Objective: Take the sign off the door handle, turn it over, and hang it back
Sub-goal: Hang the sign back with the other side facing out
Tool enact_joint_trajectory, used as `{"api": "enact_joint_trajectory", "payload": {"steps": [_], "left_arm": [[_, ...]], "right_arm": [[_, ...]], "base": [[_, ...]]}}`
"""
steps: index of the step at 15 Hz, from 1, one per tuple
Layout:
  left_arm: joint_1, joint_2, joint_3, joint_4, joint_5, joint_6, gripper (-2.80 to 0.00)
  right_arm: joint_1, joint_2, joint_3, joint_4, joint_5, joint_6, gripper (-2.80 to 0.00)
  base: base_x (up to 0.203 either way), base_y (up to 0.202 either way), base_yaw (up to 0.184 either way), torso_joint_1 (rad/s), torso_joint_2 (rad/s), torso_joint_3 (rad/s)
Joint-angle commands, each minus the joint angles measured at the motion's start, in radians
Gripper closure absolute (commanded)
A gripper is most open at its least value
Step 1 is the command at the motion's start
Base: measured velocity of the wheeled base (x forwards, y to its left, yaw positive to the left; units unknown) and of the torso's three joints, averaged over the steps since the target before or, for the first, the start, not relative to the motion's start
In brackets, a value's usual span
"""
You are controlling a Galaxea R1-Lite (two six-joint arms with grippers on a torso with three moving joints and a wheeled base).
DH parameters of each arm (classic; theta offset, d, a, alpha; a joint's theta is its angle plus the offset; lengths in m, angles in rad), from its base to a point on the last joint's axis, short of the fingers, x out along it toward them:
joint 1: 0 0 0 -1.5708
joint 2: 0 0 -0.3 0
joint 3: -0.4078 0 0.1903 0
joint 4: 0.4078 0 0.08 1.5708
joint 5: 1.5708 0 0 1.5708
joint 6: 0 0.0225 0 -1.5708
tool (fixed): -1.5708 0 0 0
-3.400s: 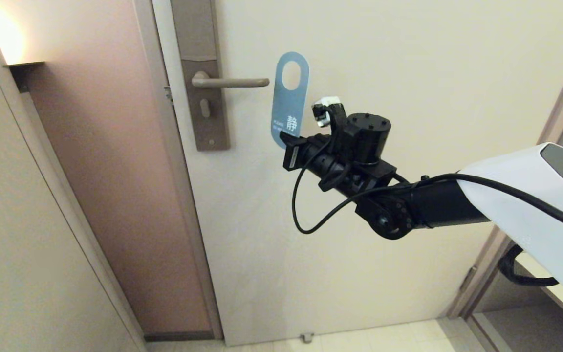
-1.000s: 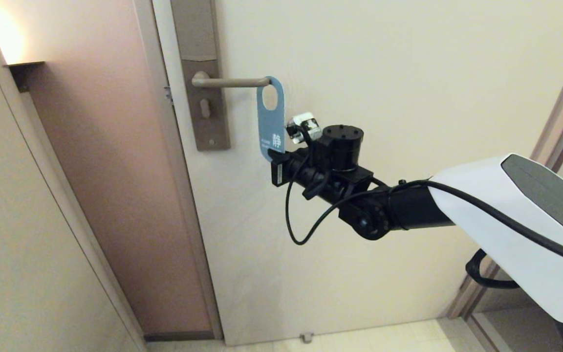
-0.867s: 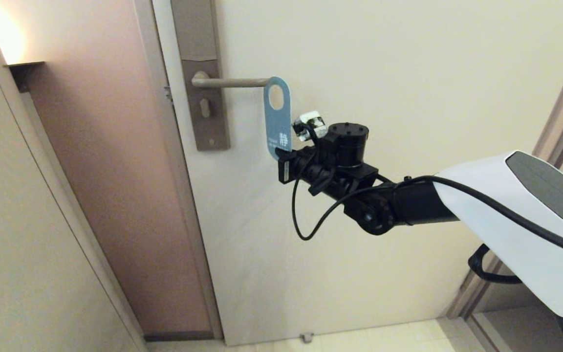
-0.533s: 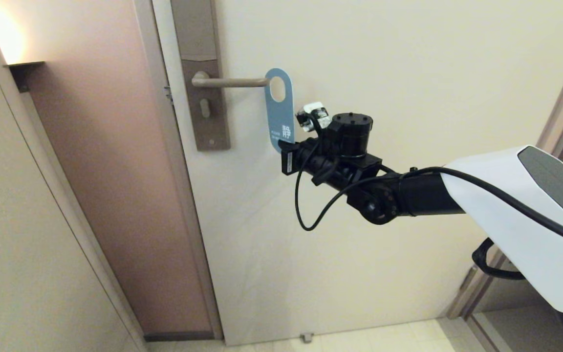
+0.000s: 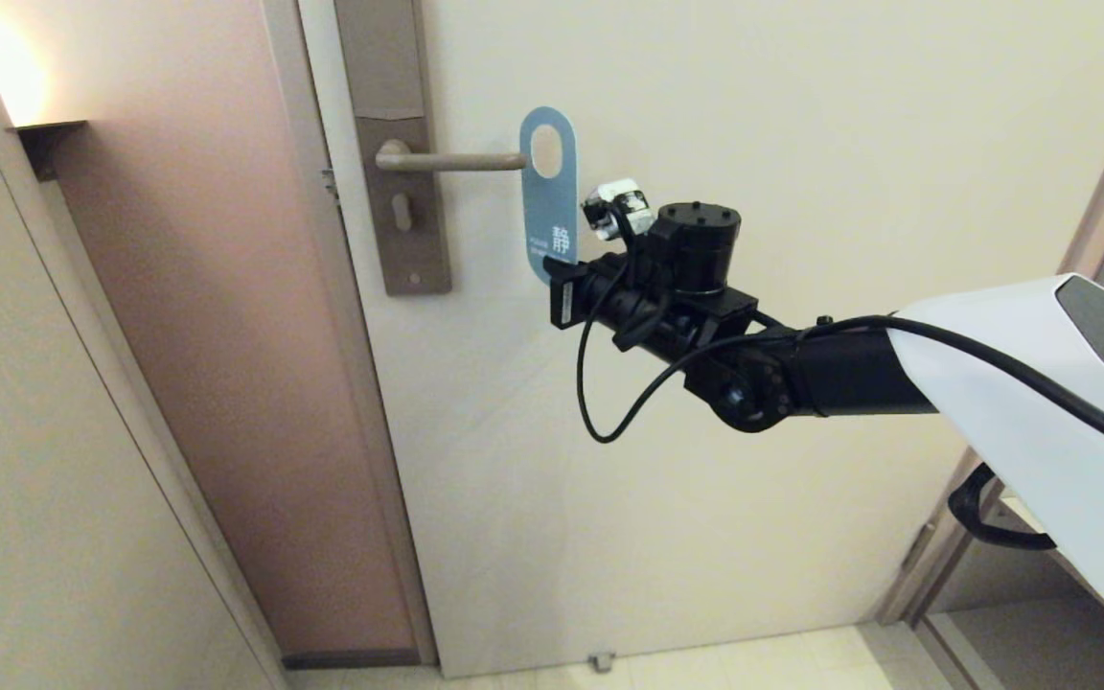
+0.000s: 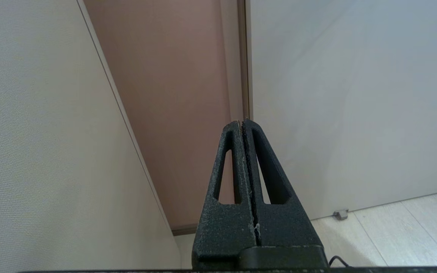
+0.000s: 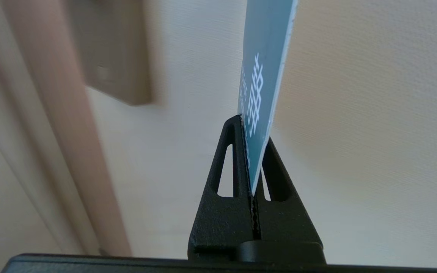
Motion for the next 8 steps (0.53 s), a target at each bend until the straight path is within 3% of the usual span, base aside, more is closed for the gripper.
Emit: {"api": "enact_joint_trajectory", "payload": {"steps": [1,8], "left_arm": [[0.001,0.001,0.000,0.000,0.000,0.000,0.00],[0.001,0.001,0.000,0.000,0.000,0.000,0.00]], "right_arm": [[0.034,-0.004,-0.003,-0.004,0.001,-0.003,0.00],[0.094,0.004,-0.005,-0.007,0.001,-0.003,0.00]], "base": [[0.000,0.000,0.000,0.000,0.00,0.000],[0.000,0.000,0.000,0.000,0.00,0.000]]}}
